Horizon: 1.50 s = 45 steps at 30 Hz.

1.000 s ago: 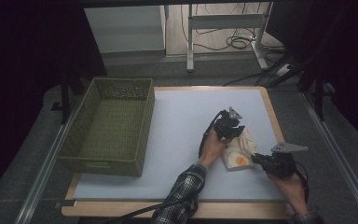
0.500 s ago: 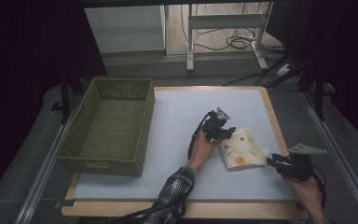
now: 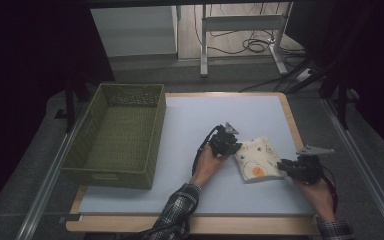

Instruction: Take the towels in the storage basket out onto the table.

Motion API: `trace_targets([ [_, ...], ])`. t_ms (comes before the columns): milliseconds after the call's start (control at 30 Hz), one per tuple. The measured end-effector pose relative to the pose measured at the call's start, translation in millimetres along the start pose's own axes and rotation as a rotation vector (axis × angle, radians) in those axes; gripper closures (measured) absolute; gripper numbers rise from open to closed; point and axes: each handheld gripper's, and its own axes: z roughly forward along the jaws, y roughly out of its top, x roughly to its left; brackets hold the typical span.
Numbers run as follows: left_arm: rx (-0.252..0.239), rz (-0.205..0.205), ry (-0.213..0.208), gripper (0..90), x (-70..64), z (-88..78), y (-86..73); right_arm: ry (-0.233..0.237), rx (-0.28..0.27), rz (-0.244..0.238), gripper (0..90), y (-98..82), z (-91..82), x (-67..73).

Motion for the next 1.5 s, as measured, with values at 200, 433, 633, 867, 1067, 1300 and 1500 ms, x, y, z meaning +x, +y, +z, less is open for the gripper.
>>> trace_targets([
  [200,-0.013,0.005,0.012,90.0,2.4,-3.5,0.6,0.016,-0.005,-0.018,86.1,6.7,2.3,5.7],
  [433,0.008,0.007,0.079,82.6,9.0,-12.4,0.4,-0.002,0.003,-0.042,82.9,12.3,7.6,7.1],
  [633,-0.011,-0.066,0.035,57.0,13.7,-18.1,-6.4,-0.042,-0.012,-0.027,61.0,10.4,0.1,3.8],
  [867,0.038,-0.097,0.051,48.8,21.0,-6.9,-17.2,-0.054,0.024,-0.012,49.7,1.7,7.0,3.1],
  [1067,0.026,-0.101,0.041,48.0,22.9,-6.3,-19.4,-0.015,0.036,0.013,52.8,-0.4,15.3,5.8],
  [1300,0.027,-0.110,0.034,54.9,19.3,-7.6,-20.5,0.070,0.036,0.066,77.5,-1.0,17.1,5.7],
  [1500,0.037,-0.117,-0.024,71.7,19.3,-8.7,-20.4,0.101,0.035,0.109,82.2,-1.7,17.4,3.3],
])
